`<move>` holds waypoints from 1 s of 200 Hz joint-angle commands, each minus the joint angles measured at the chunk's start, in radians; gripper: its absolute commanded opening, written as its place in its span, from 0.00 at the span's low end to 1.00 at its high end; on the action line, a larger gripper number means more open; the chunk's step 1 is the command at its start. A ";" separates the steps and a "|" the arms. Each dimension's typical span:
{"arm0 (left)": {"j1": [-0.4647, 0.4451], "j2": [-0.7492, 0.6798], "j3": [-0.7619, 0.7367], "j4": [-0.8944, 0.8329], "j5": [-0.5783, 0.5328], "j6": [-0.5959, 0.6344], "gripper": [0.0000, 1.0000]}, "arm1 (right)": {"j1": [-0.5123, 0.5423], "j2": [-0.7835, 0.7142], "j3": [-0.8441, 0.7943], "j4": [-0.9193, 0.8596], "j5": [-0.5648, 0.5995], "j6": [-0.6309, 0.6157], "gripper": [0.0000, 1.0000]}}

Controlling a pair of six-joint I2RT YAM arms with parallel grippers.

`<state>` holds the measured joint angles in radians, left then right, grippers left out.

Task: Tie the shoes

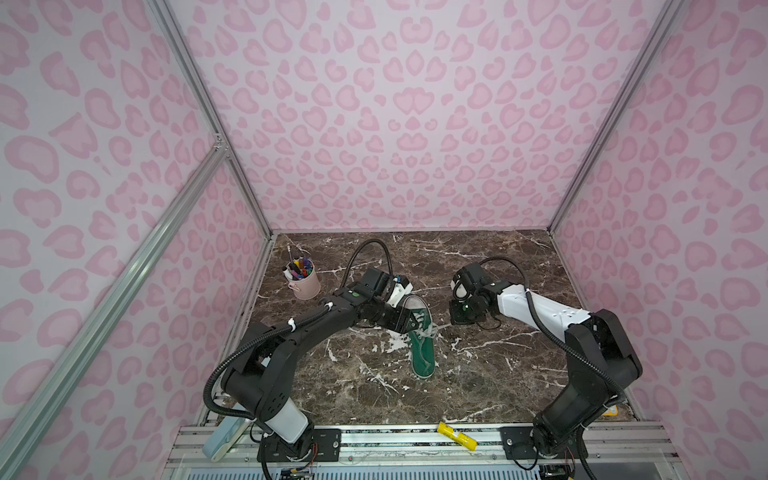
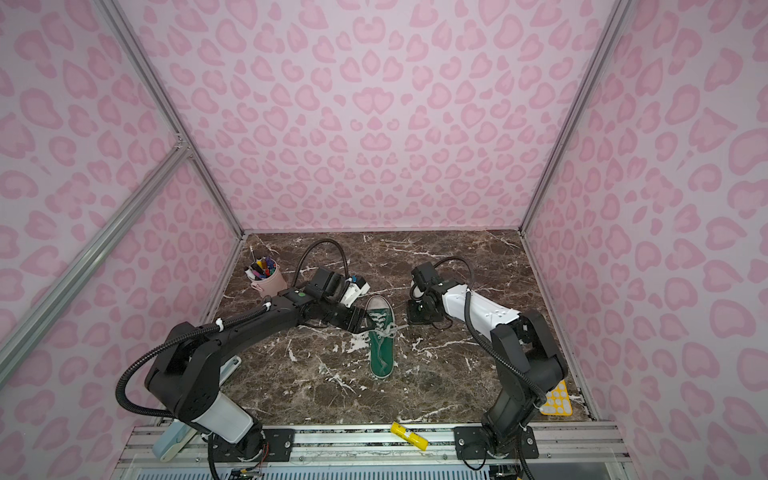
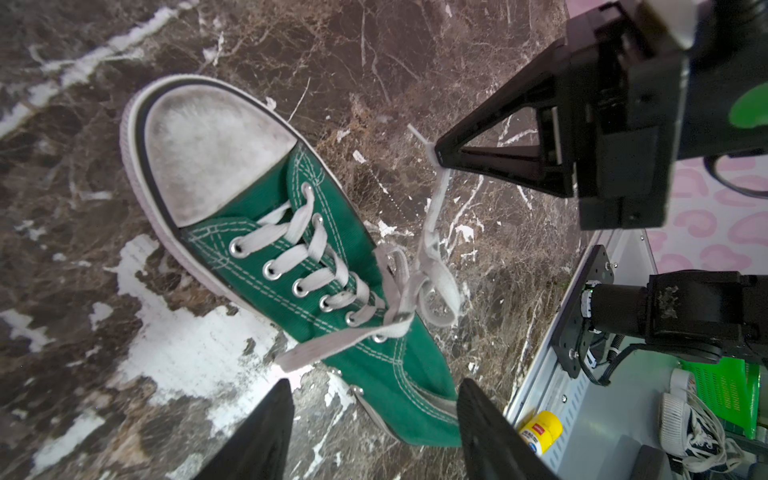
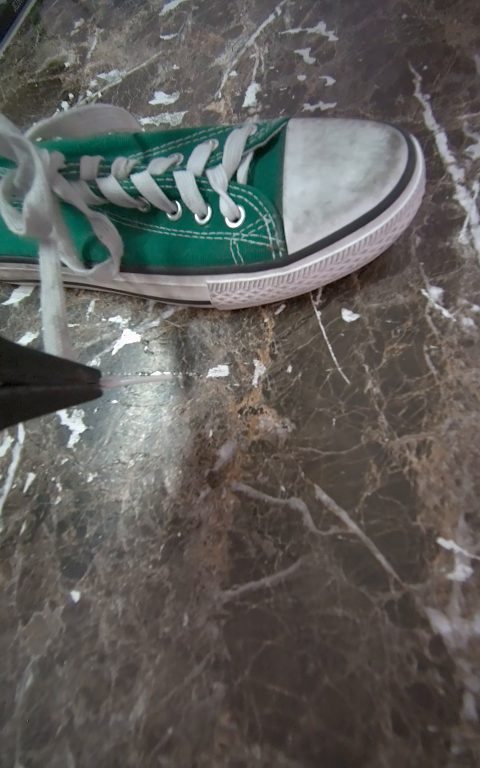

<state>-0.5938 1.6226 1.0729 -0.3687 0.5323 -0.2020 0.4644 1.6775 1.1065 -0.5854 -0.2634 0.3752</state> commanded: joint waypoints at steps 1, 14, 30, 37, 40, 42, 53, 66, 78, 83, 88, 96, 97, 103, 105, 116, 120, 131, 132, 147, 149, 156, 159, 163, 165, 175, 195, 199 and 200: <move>-0.035 0.017 0.033 0.011 -0.066 -0.001 0.66 | 0.000 0.008 -0.007 0.011 -0.017 0.000 0.00; -0.070 0.033 0.045 0.032 -0.112 -0.010 0.67 | 0.000 0.013 -0.009 0.021 -0.033 0.007 0.00; -0.109 0.058 0.069 0.041 -0.182 -0.016 0.67 | -0.005 0.025 -0.008 0.029 -0.059 0.011 0.04; -0.121 0.068 0.076 0.045 -0.207 -0.017 0.68 | -0.006 0.029 -0.008 0.029 -0.074 0.013 0.08; -0.124 0.072 0.079 0.047 -0.216 -0.018 0.68 | -0.007 0.030 -0.008 0.029 -0.079 0.014 0.10; -0.125 0.073 0.080 0.049 -0.220 -0.018 0.68 | -0.007 0.031 -0.009 0.030 -0.082 0.015 0.13; -0.132 0.081 0.087 0.058 -0.233 -0.022 0.69 | -0.015 0.021 -0.023 0.042 -0.098 0.027 0.22; -0.133 0.089 0.098 0.061 -0.231 -0.023 0.69 | -0.033 -0.004 -0.049 0.064 -0.114 0.045 0.29; -0.133 0.090 0.107 0.059 -0.226 -0.025 0.69 | -0.054 -0.033 -0.075 0.074 -0.125 0.057 0.33; -0.133 0.088 0.106 0.061 -0.224 -0.024 0.69 | -0.061 -0.046 -0.084 0.076 -0.129 0.060 0.33; -0.133 0.086 0.104 0.065 -0.221 -0.027 0.69 | -0.068 -0.063 -0.095 0.079 -0.136 0.063 0.33; -0.133 0.081 0.101 0.069 -0.214 -0.030 0.70 | -0.077 -0.090 -0.113 0.091 -0.154 0.068 0.33; -0.133 0.080 0.101 0.070 -0.213 -0.030 0.70 | -0.078 -0.092 -0.116 0.093 -0.156 0.070 0.33; -0.133 0.075 0.098 0.074 -0.206 -0.033 0.70 | -0.082 -0.110 -0.130 0.106 -0.178 0.077 0.33; -0.133 0.074 0.097 0.073 -0.203 -0.034 0.70 | -0.082 -0.116 -0.136 0.113 -0.188 0.080 0.33; -0.131 0.065 0.090 0.079 -0.190 -0.044 0.70 | -0.084 -0.141 -0.164 0.162 -0.259 0.106 0.34; -0.130 0.062 0.087 0.083 -0.183 -0.046 0.70 | -0.083 -0.146 -0.175 0.183 -0.285 0.123 0.34; -0.127 0.054 0.074 0.097 -0.163 -0.058 0.70 | -0.083 -0.155 -0.218 0.268 -0.361 0.182 0.34; -0.127 0.054 0.073 0.099 -0.161 -0.059 0.70 | -0.083 -0.156 -0.220 0.278 -0.369 0.188 0.34; -0.122 0.039 0.048 0.120 -0.147 -0.074 0.70 | -0.084 -0.154 -0.272 0.387 -0.426 0.269 0.35; -0.121 0.037 0.046 0.122 -0.146 -0.075 0.70 | -0.084 -0.152 -0.278 0.402 -0.431 0.277 0.35; -0.117 0.031 0.038 0.124 -0.144 -0.080 0.70 | -0.083 -0.147 -0.294 0.441 -0.443 0.302 0.34; -0.117 0.028 0.034 0.126 -0.142 -0.082 0.70 | -0.083 -0.145 -0.299 0.455 -0.450 0.310 0.34; -0.115 0.025 0.031 0.127 -0.140 -0.083 0.70 | -0.083 -0.140 -0.306 0.473 -0.459 0.317 0.33; -0.115 0.023 0.029 0.128 -0.138 -0.084 0.70 | -0.084 -0.138 -0.307 0.481 -0.463 0.322 0.33; -0.112 0.015 0.022 0.126 -0.137 -0.085 0.70 | -0.084 -0.123 -0.309 0.499 -0.478 0.326 0.32; -0.103 0.003 0.007 0.123 -0.133 -0.088 0.70 | -0.084 -0.096 -0.306 0.504 -0.492 0.326 0.30; -0.102 0.000 0.005 0.122 -0.132 -0.088 0.70 | -0.083 -0.094 -0.307 0.506 -0.495 0.329 0.29; -0.101 0.000 0.004 0.122 -0.131 -0.088 0.70 | -0.083 -0.093 -0.307 0.507 -0.496 0.330 0.29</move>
<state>-0.7013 1.6382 1.0901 -0.2745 0.3798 -0.2852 0.3794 1.5646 0.8051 -0.1616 -0.6998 0.6655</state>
